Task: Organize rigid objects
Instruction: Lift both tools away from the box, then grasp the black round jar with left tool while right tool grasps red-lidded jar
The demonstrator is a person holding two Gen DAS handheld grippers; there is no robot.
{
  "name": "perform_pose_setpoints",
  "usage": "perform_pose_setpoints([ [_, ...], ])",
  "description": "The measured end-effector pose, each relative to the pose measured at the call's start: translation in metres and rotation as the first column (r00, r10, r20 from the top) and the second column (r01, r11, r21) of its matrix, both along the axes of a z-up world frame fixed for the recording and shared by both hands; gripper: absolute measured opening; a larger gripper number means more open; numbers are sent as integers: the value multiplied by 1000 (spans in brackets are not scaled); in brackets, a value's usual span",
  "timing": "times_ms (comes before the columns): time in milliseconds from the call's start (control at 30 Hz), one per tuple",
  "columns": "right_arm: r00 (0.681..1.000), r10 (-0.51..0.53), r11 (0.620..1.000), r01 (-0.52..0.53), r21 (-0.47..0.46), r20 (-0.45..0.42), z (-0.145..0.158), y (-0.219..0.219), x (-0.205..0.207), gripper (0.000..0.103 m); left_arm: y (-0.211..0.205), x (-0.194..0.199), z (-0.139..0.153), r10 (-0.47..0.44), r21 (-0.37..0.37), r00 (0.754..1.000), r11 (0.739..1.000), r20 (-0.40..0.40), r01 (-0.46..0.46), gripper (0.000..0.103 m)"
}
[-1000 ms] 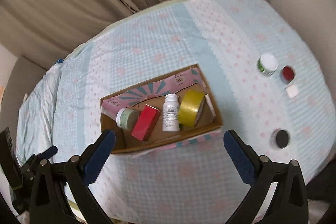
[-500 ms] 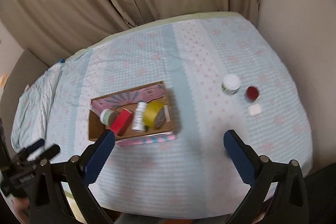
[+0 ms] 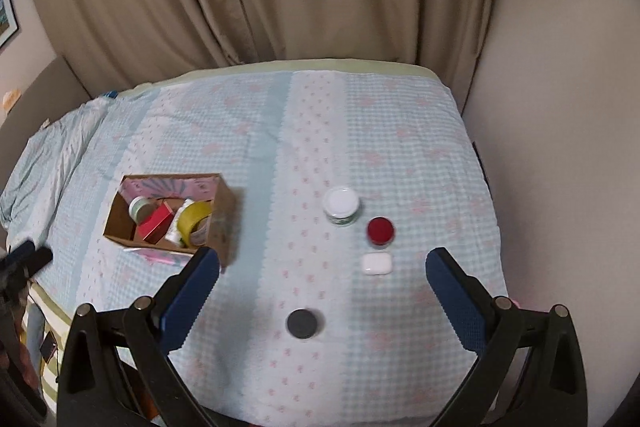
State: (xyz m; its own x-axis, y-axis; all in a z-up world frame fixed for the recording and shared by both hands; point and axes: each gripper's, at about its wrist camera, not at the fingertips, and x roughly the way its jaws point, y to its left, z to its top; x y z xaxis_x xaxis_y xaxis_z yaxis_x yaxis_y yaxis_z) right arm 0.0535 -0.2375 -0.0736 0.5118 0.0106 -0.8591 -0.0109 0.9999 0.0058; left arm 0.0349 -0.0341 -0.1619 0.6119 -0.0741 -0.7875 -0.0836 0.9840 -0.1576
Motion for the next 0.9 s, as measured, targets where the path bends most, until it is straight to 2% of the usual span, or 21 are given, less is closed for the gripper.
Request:
perform_pose_setpoints([
  [167, 999, -31, 999, 31, 21, 12, -20, -37, 7, 103, -53, -6, -34, -88, -6, 996, 996, -28, 88, 103],
  [400, 999, -40, 999, 40, 15, -19, -61, -65, 21, 103, -119, 12, -107, -241, -38, 965, 970, -105, 238, 103],
  [667, 995, -53, 999, 54, 3, -83, -143, -90, 42, 103, -177, 27, -221, -377, -58, 899, 926, -224, 373, 103],
  [767, 993, -54, 999, 53, -8, -106, -173, -96, 48, 103, -189, 29, -249, -395, -59, 888, 918, -235, 392, 103],
  [900, 992, -52, 999, 51, -16, -115, -210, -101, 60, 103, -204, 34, -285, -407, -22, 884, 910, -228, 413, 103],
])
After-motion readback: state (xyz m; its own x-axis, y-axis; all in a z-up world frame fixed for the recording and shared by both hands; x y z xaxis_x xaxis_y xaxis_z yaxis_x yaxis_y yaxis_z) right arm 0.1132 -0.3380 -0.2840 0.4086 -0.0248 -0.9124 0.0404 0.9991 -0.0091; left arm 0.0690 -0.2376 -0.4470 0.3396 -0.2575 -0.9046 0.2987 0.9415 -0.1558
